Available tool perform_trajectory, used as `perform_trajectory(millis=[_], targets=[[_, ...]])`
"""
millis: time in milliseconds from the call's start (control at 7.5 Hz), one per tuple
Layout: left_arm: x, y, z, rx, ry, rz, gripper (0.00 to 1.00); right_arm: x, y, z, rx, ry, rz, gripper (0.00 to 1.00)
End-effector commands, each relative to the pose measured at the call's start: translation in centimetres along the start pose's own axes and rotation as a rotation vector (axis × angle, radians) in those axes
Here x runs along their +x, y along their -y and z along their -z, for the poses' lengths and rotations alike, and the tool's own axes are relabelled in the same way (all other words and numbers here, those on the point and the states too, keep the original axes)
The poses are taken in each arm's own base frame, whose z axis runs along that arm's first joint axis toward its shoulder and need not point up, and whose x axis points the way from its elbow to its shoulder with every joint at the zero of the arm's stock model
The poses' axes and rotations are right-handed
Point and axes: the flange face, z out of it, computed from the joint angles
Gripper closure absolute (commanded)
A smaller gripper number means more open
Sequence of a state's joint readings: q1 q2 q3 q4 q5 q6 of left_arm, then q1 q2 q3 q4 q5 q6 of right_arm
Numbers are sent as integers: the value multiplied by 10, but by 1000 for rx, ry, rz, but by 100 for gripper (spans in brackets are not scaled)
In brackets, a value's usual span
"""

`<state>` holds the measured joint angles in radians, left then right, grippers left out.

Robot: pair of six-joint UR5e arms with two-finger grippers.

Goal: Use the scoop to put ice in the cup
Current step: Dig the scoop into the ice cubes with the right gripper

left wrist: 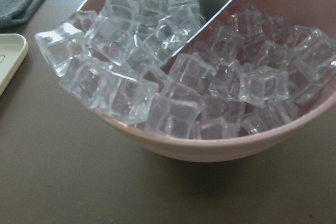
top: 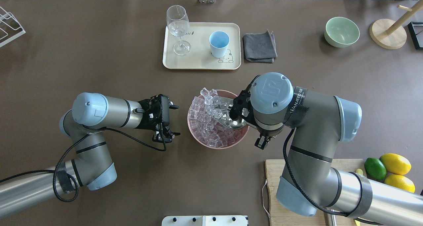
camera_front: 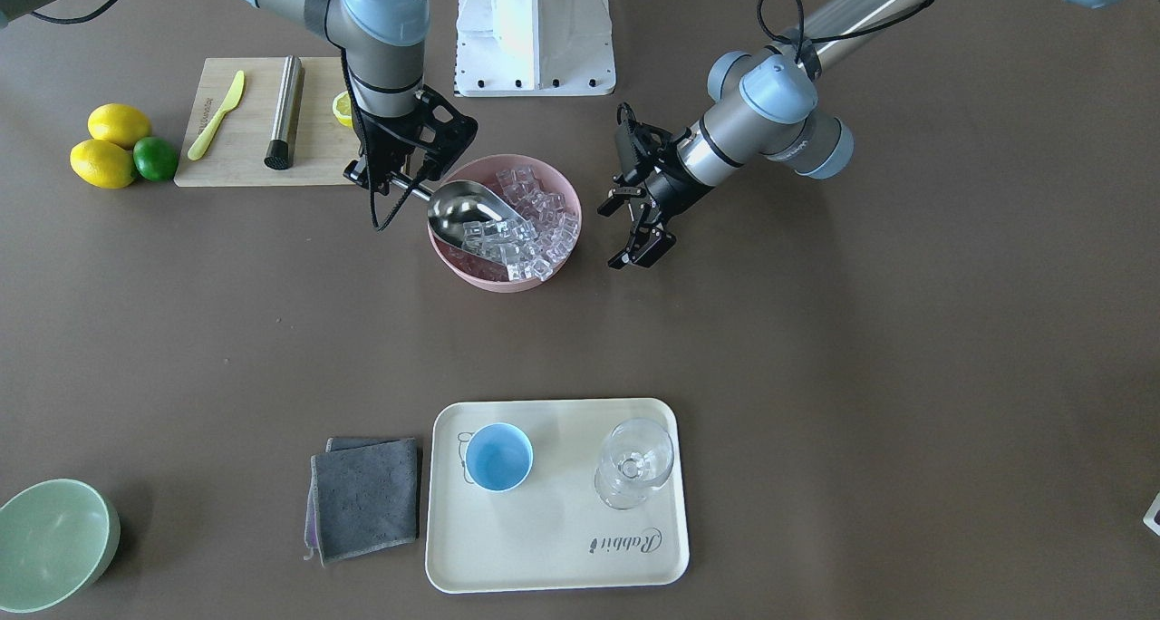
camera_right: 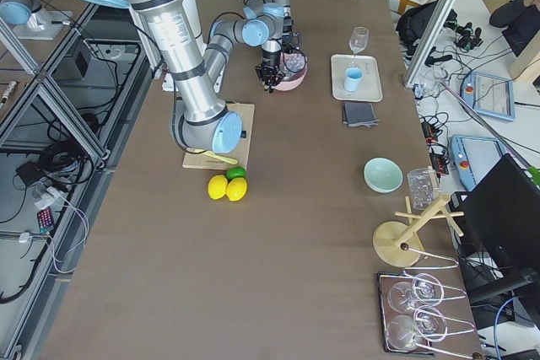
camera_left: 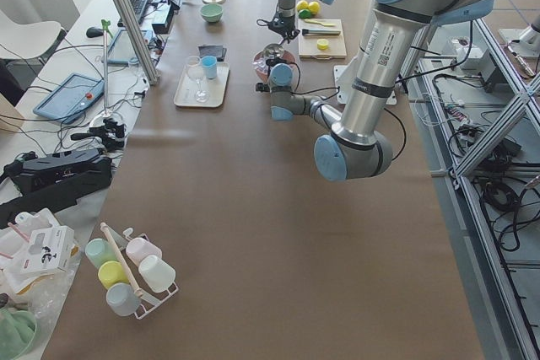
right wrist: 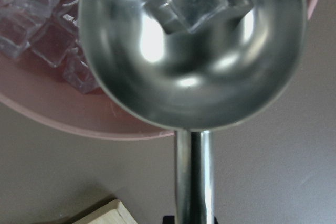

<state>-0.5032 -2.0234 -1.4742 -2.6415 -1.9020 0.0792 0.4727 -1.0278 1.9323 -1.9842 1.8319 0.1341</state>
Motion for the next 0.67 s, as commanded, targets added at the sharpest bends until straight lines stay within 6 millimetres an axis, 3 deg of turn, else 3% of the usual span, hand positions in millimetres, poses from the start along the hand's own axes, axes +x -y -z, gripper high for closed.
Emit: perform_trajectory(millis=[0,267,533], targets=[[1,0,0,0,-2,1,1,0,-3,3,30,-4,5,100],[1,0,0,0,-2,-1,1,-3,-7,17,60,-1,13,100],[1,0,0,0,-2,-1,1,-8,-19,18,89,3,22,100]])
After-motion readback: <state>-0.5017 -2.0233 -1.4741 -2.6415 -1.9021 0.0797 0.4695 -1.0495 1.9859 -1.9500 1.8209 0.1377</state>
